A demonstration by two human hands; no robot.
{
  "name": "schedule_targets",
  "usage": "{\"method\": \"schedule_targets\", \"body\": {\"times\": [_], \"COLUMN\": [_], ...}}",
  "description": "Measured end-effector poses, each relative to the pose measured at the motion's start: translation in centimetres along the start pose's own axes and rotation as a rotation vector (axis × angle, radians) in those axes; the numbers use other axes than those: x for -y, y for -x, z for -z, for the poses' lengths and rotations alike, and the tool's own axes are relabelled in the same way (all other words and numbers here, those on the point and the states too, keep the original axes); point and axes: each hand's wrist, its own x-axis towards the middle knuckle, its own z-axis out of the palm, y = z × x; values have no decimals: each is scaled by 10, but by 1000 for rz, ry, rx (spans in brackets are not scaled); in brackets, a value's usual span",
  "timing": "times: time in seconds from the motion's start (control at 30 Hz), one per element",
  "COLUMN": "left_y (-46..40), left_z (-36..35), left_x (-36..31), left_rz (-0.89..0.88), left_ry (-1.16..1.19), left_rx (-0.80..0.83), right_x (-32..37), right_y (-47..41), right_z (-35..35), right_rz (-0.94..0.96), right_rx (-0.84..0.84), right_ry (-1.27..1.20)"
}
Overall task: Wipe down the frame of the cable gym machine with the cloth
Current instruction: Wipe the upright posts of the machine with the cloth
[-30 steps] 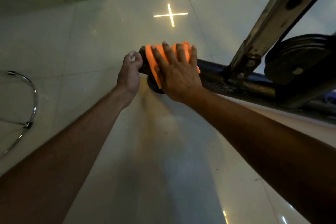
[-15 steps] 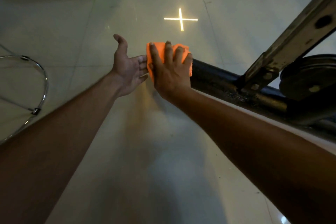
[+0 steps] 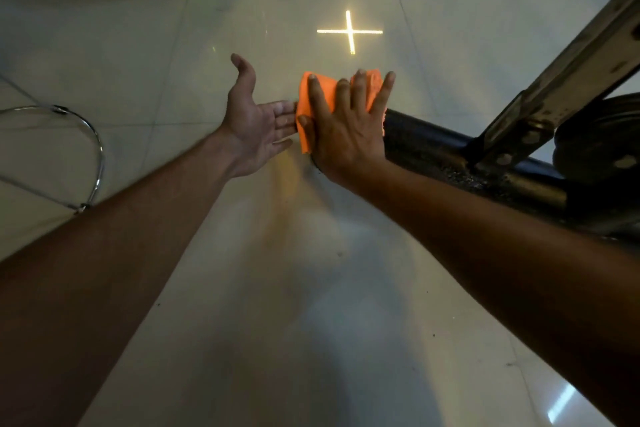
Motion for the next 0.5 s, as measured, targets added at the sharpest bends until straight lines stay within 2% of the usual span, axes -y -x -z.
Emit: {"method": "schedule_targets", "body": {"times": [0.1,0.2,0.3,0.5], "left_y": [2,5,3,3], "left_z": [-3,-3,-5,-13], "left_x": [1,3,6,9], "left_rz": [-8,-26,-31,-63], "left_ry": [-13,-13,-26,-75], "left_rx": [-18,-45,-84,-116], "right_x": [-15,-51,-70,-19], "right_y": [3,35,58,3], "right_z": [-1,1,4,7], "right_rz": [43,88,43,-35], "right_rx": [7,-73,-103,-9], "right_ry": [-5,-20,-29,-121]}}
